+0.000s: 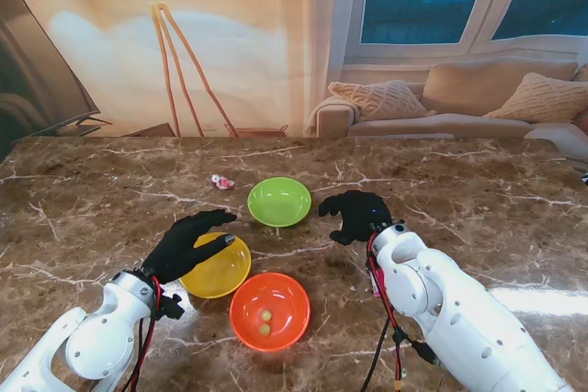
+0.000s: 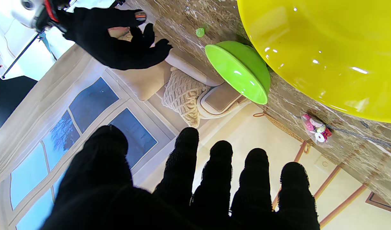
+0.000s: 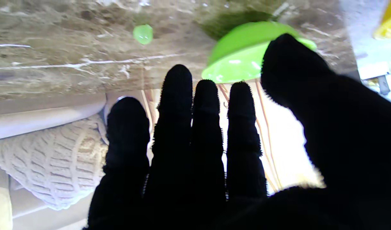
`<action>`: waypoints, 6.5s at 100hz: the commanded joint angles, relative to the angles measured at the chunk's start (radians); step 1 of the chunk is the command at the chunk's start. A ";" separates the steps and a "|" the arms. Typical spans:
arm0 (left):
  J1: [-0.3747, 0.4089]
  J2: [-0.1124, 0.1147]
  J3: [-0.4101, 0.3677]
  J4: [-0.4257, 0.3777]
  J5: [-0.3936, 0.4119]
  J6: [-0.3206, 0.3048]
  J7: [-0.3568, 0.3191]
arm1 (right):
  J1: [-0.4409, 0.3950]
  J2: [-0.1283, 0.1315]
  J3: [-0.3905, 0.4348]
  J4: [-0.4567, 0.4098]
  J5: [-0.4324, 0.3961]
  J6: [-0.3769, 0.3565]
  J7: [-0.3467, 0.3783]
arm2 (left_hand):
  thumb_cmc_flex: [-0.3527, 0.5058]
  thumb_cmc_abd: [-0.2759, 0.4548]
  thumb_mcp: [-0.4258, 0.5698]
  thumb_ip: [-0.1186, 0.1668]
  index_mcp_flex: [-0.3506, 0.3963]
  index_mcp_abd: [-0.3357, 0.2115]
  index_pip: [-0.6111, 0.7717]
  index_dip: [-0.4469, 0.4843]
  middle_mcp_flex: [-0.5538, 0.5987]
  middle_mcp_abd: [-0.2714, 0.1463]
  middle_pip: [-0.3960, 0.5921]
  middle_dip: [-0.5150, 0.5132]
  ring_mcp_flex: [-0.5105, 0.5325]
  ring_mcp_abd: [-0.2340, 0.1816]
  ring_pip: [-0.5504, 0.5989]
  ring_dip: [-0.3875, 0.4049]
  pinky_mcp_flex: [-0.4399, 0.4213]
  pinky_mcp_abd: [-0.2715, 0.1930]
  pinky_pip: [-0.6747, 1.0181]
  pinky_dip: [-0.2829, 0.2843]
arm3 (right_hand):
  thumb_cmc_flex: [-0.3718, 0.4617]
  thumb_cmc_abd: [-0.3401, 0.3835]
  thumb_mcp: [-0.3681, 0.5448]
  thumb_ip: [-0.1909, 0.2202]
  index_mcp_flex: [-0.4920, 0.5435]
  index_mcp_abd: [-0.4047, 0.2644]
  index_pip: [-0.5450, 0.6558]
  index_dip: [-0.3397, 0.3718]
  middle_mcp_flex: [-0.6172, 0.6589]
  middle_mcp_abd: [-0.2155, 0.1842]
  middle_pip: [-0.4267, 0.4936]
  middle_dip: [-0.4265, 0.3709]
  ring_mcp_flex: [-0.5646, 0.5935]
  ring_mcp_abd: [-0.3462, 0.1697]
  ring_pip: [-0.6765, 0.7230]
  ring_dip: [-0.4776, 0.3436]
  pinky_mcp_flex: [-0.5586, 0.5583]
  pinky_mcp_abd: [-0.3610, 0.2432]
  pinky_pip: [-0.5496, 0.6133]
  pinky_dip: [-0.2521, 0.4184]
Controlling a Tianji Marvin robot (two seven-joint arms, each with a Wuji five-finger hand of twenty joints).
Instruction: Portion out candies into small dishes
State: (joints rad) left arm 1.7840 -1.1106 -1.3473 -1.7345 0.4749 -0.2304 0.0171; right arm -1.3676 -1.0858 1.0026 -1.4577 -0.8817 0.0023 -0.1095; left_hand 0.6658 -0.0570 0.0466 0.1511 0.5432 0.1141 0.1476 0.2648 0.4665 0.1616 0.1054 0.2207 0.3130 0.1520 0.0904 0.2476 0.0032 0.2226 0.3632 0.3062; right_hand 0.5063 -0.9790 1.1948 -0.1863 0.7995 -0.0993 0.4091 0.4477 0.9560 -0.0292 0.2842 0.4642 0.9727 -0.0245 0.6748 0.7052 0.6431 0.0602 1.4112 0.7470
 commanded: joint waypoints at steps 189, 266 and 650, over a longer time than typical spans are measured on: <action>0.002 0.001 -0.010 0.000 -0.010 0.016 -0.015 | 0.493 -0.220 -0.484 0.875 0.342 0.034 -0.253 | -0.021 0.054 -0.021 -0.022 -0.010 -0.026 0.006 0.009 -0.039 -0.002 -0.014 -0.018 -0.023 -0.021 -0.018 -0.012 -0.006 0.001 -0.022 0.013 | 0.196 0.018 -0.095 -0.113 0.032 -0.125 0.489 0.155 0.209 -0.045 0.236 0.312 0.198 0.010 0.123 -0.007 0.241 -0.044 0.152 -0.060; 0.003 0.000 -0.008 0.003 -0.008 0.011 -0.009 | 0.425 -0.175 -0.415 0.775 0.309 0.009 -0.247 | -0.018 0.063 -0.024 -0.027 -0.011 -0.029 0.006 0.009 -0.039 -0.001 -0.017 -0.018 -0.024 -0.023 -0.018 -0.012 -0.005 0.003 -0.026 0.014 | 0.279 0.027 0.001 -0.081 0.259 -0.182 0.617 -0.032 0.387 -0.042 0.245 0.220 0.323 0.043 0.144 -0.031 0.337 -0.044 0.139 -0.095; 0.022 -0.002 -0.018 -0.012 0.001 0.001 0.009 | -0.276 0.051 0.112 -0.131 -0.290 0.324 0.271 | -0.016 0.060 -0.023 -0.026 -0.009 -0.027 0.007 0.009 -0.038 -0.004 -0.016 -0.018 -0.022 -0.023 -0.018 -0.012 -0.003 0.005 -0.024 0.016 | -0.318 0.048 -0.101 -0.022 0.173 0.000 0.179 0.185 0.204 -0.004 0.181 0.184 0.142 0.032 0.113 0.013 0.149 -0.024 0.123 -0.090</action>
State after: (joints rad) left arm 1.7991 -1.1119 -1.3661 -1.7445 0.4740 -0.2311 0.0247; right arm -1.6327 -1.0356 1.1308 -1.6117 -1.1646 0.3378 0.1245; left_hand 0.6658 -0.0441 0.0460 0.1426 0.5432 0.1094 0.1476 0.2648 0.4665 0.1617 0.1049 0.2207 0.3126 0.1518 0.0900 0.2476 0.0034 0.2239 0.3627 0.3066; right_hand 0.2097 -0.8241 1.0108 -0.2058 0.9514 -0.0196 0.6427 0.6555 1.1359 -0.0047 0.4377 0.6236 1.0806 0.0163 0.7534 0.6970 0.7797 0.0628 1.4711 0.6736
